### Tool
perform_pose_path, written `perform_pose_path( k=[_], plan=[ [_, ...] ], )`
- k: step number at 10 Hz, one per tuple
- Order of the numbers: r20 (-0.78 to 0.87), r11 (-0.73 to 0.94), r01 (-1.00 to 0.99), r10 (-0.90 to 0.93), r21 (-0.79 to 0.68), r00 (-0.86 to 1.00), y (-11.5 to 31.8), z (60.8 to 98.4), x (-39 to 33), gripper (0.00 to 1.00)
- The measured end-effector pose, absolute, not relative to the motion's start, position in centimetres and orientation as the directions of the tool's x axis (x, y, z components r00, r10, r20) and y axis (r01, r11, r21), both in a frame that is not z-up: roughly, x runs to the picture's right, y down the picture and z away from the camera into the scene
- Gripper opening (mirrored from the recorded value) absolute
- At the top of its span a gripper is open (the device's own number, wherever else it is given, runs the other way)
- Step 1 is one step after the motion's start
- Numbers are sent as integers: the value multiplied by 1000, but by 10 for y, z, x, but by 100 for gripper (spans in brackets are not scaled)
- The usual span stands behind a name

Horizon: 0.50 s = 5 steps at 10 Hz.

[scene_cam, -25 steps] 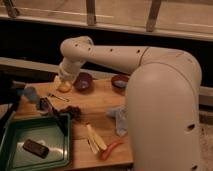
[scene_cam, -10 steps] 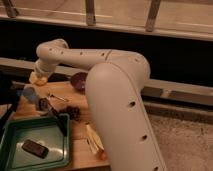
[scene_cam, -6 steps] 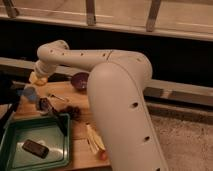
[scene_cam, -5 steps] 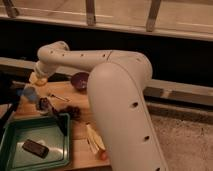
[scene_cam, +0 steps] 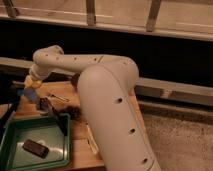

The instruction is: Place apple in plastic cup

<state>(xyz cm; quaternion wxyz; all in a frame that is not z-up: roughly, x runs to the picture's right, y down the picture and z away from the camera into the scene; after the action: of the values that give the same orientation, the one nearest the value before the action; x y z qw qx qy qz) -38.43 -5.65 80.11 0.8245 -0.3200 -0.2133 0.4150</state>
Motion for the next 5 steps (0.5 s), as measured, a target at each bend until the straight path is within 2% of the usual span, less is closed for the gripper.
perform_pose_path(
  k=[5],
  plan=[
    [106, 494, -493, 775, -716, 622, -54, 812, -415, 0]
  ],
)
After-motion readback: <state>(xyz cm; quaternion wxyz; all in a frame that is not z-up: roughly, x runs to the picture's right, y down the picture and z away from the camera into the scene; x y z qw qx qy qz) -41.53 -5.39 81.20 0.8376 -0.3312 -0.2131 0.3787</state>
